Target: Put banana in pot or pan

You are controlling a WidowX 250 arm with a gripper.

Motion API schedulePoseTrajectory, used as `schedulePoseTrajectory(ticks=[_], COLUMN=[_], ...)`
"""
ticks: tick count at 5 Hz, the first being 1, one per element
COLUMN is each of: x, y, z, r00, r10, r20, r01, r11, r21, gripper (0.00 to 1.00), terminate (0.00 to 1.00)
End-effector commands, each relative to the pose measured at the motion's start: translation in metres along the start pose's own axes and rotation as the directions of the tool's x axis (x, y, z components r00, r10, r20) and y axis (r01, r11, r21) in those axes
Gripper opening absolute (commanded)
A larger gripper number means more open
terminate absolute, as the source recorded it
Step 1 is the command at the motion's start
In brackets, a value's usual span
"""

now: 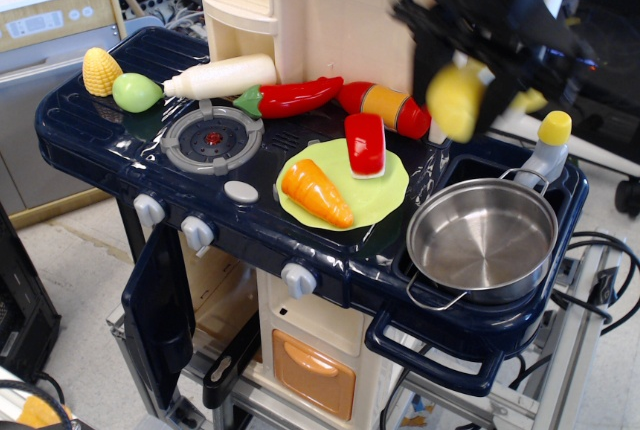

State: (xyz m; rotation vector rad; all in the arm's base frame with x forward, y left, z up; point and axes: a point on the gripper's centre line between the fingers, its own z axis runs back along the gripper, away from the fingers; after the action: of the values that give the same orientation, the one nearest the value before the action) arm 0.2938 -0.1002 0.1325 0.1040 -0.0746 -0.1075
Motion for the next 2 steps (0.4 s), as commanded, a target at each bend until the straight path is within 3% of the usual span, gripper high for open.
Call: schedulePoseTrajectory(ticks=[1,2], x=[0.0177,0.0186], y=[-0.0064,-0.0072], z=[-0.028,-0.0376], r00=[0.985,0.976], r10=[0.138,0.163], r20=[0.102,0.143], r01=[-0.127,-0.142], r11=[0.986,0.979], r21=[-0.108,-0.147], gripper=[0.0,1.0], terminate=[0.0,0.0])
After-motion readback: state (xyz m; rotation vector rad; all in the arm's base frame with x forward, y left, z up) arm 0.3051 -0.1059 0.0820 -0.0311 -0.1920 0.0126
